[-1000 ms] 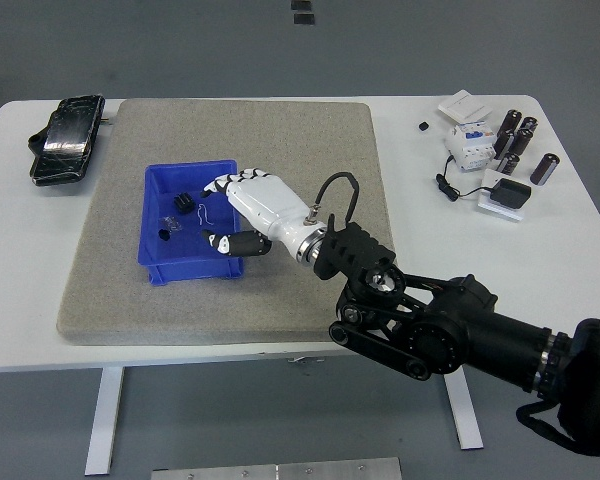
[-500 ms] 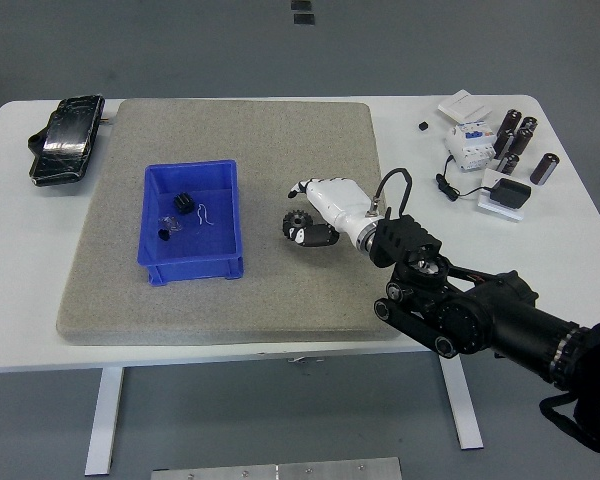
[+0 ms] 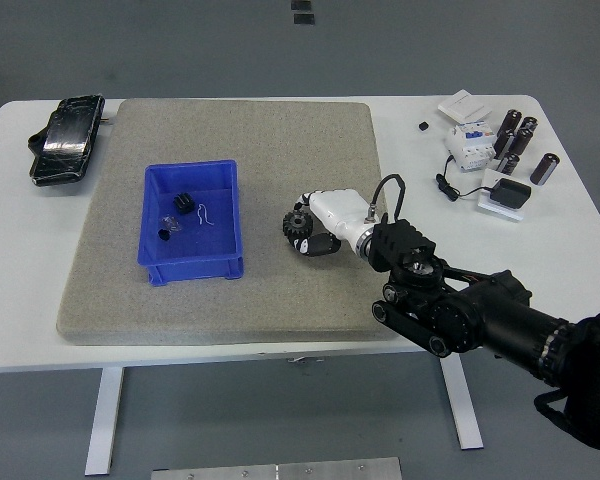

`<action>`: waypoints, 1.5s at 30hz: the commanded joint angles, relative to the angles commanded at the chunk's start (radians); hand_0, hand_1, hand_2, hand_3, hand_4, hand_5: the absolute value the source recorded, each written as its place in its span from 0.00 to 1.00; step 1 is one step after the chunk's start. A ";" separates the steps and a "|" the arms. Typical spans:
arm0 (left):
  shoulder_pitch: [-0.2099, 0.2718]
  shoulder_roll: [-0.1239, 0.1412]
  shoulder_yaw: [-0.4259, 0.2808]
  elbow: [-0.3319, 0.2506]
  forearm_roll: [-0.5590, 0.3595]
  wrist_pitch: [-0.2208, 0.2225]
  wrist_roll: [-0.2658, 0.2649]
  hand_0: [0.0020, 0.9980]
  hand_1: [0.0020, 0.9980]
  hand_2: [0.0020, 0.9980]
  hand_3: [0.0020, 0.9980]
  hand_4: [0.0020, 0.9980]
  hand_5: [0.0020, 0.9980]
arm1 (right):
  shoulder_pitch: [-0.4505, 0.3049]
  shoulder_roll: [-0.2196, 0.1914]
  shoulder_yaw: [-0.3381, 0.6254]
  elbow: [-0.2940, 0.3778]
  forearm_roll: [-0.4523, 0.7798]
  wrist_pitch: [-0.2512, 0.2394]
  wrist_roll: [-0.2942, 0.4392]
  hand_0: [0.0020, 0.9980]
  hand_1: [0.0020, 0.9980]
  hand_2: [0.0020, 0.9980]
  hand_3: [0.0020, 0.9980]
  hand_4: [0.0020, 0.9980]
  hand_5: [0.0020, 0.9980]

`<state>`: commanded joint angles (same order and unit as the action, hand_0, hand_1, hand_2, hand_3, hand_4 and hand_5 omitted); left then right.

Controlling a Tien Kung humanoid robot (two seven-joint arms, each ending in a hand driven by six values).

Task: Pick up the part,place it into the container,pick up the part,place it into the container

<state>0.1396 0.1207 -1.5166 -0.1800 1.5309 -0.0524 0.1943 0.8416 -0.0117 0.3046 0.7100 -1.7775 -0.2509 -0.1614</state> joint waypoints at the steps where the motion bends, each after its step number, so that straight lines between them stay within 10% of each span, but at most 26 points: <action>1: 0.000 0.000 0.000 0.000 0.000 0.000 0.000 0.67 0.64 0.64 0.59 0.70 0.54 | 0.002 0.003 -0.004 -0.003 0.001 0.000 -0.001 0.65 0.65 0.80 0.80 0.73 0.50; 9: 0.000 0.001 -0.001 0.000 0.000 0.000 0.000 0.67 0.64 0.64 0.59 0.70 0.54 | 0.004 0.005 -0.023 -0.016 0.006 -0.008 -0.004 0.64 0.63 0.77 0.79 0.74 0.51; 10: 0.000 0.001 -0.001 0.000 -0.001 0.001 0.000 0.67 0.64 0.64 0.59 0.70 0.54 | 0.003 0.004 -0.024 -0.016 0.006 -0.011 -0.004 0.59 0.54 0.59 0.69 0.52 0.35; 15: -0.001 0.000 -0.002 0.000 -0.001 0.001 -0.001 0.67 0.64 0.64 0.59 0.70 0.54 | 0.001 0.002 -0.031 -0.010 0.003 -0.034 -0.005 0.59 0.54 0.59 0.69 0.52 0.35; 16: -0.001 0.000 -0.002 0.000 -0.001 0.001 -0.001 0.67 0.64 0.64 0.59 0.70 0.55 | 0.001 0.001 -0.031 -0.010 0.003 -0.039 -0.004 0.55 0.50 0.47 0.57 0.55 0.06; 33: 0.000 -0.001 0.000 0.000 -0.006 0.002 -0.003 0.67 0.64 0.64 0.59 0.70 0.55 | 0.001 -0.009 -0.015 0.003 0.000 -0.091 0.023 0.56 0.49 0.43 0.52 0.52 0.01; 45: 0.000 -0.002 -0.002 0.000 -0.003 0.001 -0.001 0.67 0.64 0.64 0.59 0.70 0.56 | 0.012 -0.006 0.046 0.212 -0.088 -0.143 -0.004 0.55 0.50 0.43 0.52 0.53 0.02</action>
<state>0.1396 0.1190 -1.5182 -0.1800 1.5275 -0.0514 0.1934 0.8541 -0.0174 0.3507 0.9219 -1.8651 -0.3941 -0.1658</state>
